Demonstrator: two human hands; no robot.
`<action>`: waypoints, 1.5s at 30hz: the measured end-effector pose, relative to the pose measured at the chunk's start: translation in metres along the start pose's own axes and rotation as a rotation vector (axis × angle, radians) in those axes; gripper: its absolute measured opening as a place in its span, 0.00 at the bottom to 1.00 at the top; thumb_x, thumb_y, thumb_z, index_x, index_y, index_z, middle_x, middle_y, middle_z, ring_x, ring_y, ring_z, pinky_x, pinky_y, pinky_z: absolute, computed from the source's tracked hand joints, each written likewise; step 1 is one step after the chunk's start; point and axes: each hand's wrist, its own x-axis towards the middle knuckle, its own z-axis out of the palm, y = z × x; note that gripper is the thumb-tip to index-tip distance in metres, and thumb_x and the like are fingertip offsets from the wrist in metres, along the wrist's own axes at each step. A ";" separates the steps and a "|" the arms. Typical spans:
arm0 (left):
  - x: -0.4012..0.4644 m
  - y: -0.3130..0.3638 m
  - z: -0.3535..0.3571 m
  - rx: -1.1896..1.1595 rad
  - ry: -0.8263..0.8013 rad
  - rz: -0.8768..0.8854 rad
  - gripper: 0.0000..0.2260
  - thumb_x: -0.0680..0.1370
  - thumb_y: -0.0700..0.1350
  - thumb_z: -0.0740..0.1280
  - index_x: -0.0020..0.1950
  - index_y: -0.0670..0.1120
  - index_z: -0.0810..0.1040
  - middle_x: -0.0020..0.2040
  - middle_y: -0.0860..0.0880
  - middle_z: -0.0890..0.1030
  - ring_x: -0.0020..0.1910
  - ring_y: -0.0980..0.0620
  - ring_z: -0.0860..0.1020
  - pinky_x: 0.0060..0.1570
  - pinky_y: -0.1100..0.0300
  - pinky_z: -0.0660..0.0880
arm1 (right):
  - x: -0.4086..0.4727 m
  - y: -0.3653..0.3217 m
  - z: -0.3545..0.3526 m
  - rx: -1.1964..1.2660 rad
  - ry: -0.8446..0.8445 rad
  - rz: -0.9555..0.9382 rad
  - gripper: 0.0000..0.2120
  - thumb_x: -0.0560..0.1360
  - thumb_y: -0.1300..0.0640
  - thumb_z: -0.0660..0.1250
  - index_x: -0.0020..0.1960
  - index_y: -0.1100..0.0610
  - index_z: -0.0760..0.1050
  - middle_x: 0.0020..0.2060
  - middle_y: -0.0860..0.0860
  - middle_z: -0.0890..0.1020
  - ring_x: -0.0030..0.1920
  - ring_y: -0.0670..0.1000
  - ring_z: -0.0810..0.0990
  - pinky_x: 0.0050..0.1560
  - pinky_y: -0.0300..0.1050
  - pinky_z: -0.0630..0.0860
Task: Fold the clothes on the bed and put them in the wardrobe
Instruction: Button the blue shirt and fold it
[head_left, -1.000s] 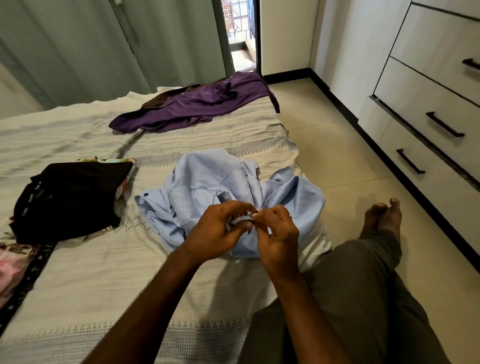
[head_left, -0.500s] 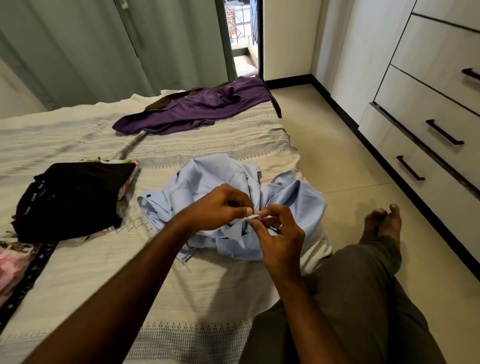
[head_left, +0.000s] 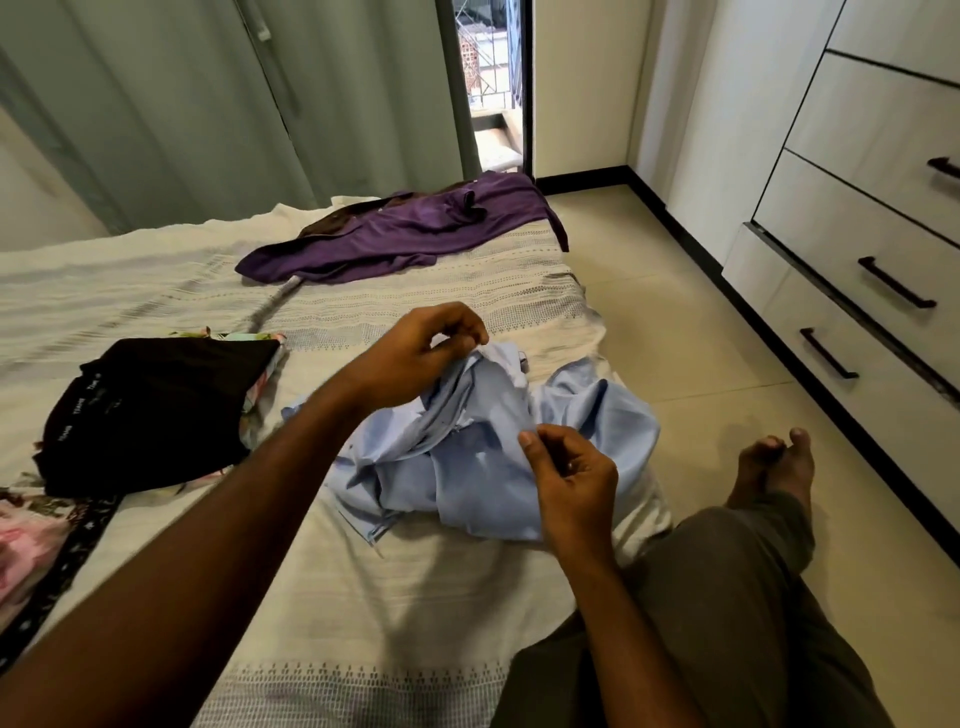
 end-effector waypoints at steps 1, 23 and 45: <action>0.004 -0.005 0.003 0.056 0.017 0.018 0.06 0.82 0.36 0.65 0.52 0.45 0.80 0.47 0.51 0.80 0.46 0.54 0.77 0.50 0.56 0.74 | 0.002 0.002 0.000 -0.013 -0.004 -0.002 0.11 0.75 0.59 0.75 0.44 0.43 0.80 0.38 0.36 0.84 0.44 0.42 0.83 0.47 0.36 0.80; -0.103 -0.022 0.141 0.368 0.649 -0.302 0.11 0.73 0.43 0.77 0.54 0.48 0.84 0.49 0.48 0.79 0.51 0.46 0.75 0.48 0.51 0.68 | -0.008 0.016 -0.006 -0.179 -0.145 0.276 0.06 0.76 0.55 0.74 0.41 0.52 0.81 0.35 0.47 0.84 0.36 0.42 0.81 0.38 0.34 0.74; -0.105 -0.004 0.107 -0.386 0.444 -0.283 0.03 0.80 0.39 0.70 0.50 0.44 0.83 0.39 0.49 0.83 0.41 0.54 0.82 0.42 0.61 0.77 | -0.007 0.011 -0.001 -0.157 -0.086 0.197 0.08 0.77 0.59 0.73 0.40 0.52 0.78 0.35 0.45 0.82 0.38 0.42 0.80 0.40 0.33 0.77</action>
